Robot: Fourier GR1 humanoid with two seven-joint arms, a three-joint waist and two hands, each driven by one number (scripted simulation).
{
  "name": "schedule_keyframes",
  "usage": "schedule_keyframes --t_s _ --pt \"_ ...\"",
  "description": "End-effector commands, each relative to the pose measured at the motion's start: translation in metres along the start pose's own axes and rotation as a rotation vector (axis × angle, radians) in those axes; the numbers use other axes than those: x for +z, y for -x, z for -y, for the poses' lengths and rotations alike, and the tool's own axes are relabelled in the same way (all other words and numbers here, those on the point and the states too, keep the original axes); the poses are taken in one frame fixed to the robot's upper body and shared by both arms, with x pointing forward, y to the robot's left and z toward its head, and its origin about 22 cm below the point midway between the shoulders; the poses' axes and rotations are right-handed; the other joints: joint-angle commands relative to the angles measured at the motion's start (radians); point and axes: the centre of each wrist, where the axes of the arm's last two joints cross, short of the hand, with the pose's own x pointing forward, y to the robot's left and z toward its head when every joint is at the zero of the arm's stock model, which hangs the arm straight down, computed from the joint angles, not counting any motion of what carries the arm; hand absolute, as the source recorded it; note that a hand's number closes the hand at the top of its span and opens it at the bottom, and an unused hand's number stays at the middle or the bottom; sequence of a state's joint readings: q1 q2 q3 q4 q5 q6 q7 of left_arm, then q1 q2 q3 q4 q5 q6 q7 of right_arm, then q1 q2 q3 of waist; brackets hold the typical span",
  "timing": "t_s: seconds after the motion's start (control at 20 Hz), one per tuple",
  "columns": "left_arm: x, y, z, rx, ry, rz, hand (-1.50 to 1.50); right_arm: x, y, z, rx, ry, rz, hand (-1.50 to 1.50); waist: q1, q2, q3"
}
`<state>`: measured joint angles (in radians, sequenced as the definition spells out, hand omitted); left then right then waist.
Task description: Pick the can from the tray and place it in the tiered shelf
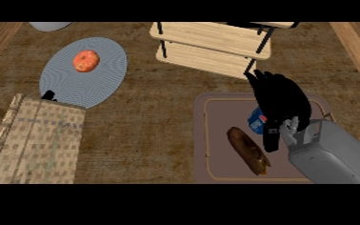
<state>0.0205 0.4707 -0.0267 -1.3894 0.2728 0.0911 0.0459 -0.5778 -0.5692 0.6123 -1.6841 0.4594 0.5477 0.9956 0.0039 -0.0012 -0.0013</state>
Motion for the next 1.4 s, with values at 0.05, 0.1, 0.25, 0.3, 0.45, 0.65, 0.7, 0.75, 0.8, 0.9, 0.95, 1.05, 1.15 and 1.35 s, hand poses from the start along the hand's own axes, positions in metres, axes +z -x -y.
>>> schedule_keyframes --t_s 0.05,0.1,0.25,0.3,0.45,0.65,0.7,0.75,0.8,0.9,0.95,1.05,1.15,1.35 --pt "-0.007 0.001 0.003 0.007 0.009 -0.002 0.0 -0.014 0.01 0.0 0.068 -0.031 -0.142 -1.5 -0.002 0.001 0.001" --pt "0.005 0.009 0.007 -0.005 0.011 0.01 0.0 -0.017 0.012 -0.008 0.064 -0.034 -0.118 -1.5 0.001 0.001 0.001" --pt "0.001 0.007 0.002 0.017 0.002 -0.006 0.0 -0.009 0.006 -0.019 0.056 -0.032 -0.11 -1.5 -0.003 0.0 0.001" --pt "-0.004 0.01 0.0 0.002 -0.008 0.022 0.0 -0.026 0.014 -0.011 0.049 -0.024 -0.114 -1.5 -0.001 0.001 0.001" --pt "-0.004 0.005 -0.012 0.002 0.013 0.007 0.0 -0.021 0.02 -0.031 0.042 -0.015 -0.093 -1.5 -0.002 0.001 0.001" --pt "-0.004 -0.012 0.001 0.001 0.006 0.0 0.0 -0.039 0.016 -0.02 0.041 -0.027 -0.091 -1.5 0.001 0.001 0.001" --pt "-0.009 0.008 0.004 0.004 -0.009 -0.003 0.0 -0.041 0.012 -0.032 0.053 -0.038 -0.1 -1.5 -0.001 0.002 0.001" --pt "0.012 0.002 0.002 0.002 0.014 0.023 0.0 -0.055 0.018 -0.029 0.046 -0.03 -0.11 -1.5 0.007 0.002 0.002" --pt "-0.005 0.002 -0.006 0.01 -0.012 0.011 0.0 -0.03 0.008 -0.032 0.04 -0.039 -0.114 -1.5 -0.003 0.001 0.001" --pt "0.002 0.019 0.001 0.026 0.022 -0.005 0.0 -0.051 0.027 -0.048 0.057 -0.056 -0.102 -1.5 0.0 0.002 0.001" --pt "-0.007 -0.005 0.004 0.0 -0.007 0.028 0.0 -0.058 0.021 -0.047 0.044 -0.061 -0.115 -1.5 0.001 0.002 0.001" --pt "0.007 -0.002 -0.009 -0.003 0.009 0.006 0.0 -0.051 0.01 -0.033 0.016 -0.082 -0.108 1.5 0.001 0.001 0.001" --pt "-0.01 0.003 -0.011 0.013 -0.006 0.011 0.0 -0.037 0.005 -0.044 -0.005 -0.091 -0.072 1.5 -0.005 0.001 0.001" --pt "-0.003 -0.019 0.013 0.014 -0.008 0.003 0.0 -0.065 0.024 -0.046 0.064 -0.039 -0.063 1.5 0.003 0.002 0.002"
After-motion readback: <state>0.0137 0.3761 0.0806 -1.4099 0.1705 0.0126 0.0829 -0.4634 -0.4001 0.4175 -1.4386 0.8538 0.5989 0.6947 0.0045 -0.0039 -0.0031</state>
